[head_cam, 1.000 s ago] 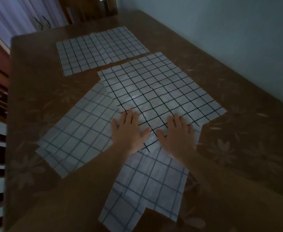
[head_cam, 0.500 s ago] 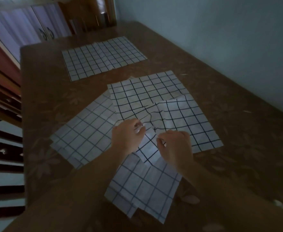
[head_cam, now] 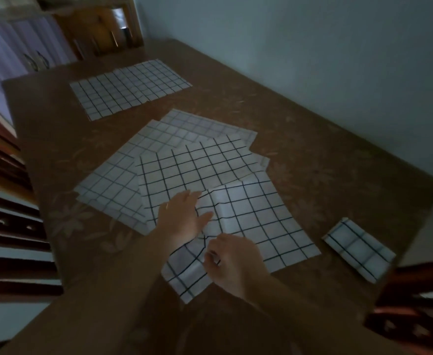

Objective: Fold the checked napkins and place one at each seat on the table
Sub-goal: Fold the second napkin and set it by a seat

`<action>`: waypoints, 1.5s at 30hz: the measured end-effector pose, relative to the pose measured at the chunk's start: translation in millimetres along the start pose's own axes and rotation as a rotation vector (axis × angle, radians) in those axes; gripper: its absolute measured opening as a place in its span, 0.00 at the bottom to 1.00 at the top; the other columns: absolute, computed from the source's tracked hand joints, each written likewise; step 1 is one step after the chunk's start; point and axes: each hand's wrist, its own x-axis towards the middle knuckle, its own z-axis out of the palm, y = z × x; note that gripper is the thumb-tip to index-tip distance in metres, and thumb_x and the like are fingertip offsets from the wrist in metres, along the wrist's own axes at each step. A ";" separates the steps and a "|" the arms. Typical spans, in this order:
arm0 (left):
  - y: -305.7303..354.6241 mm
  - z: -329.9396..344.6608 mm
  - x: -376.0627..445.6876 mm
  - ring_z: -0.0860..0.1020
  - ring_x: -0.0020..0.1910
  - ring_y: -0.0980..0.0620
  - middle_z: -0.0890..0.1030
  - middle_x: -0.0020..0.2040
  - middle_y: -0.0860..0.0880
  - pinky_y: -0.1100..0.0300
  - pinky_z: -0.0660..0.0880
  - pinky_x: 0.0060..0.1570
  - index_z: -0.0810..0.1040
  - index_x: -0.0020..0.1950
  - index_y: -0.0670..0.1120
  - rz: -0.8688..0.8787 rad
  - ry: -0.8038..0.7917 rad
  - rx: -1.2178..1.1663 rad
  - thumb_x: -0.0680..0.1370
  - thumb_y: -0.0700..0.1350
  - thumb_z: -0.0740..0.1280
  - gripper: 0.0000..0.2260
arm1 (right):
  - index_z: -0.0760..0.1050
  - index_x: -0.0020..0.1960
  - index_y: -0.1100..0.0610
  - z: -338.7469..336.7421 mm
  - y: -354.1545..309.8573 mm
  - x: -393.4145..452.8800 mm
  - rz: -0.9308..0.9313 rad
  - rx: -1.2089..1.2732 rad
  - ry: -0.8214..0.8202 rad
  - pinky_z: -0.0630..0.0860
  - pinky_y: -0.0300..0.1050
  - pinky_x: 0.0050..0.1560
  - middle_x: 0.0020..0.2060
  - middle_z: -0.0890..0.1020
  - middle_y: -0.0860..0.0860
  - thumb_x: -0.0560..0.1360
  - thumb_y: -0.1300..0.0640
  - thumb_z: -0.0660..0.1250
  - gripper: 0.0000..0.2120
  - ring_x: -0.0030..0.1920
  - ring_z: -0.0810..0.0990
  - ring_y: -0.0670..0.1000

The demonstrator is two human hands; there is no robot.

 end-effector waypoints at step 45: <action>31.8 -179.6 -134.7 0.68 0.28 0.60 0.70 0.28 0.57 0.63 0.62 0.30 0.73 0.45 0.54 0.334 0.240 -0.081 0.77 0.61 0.65 0.11 | 0.78 0.48 0.51 -200.7 -41.4 3.5 -0.073 -0.175 0.111 0.77 0.44 0.39 0.39 0.83 0.47 0.76 0.55 0.63 0.05 0.38 0.80 0.49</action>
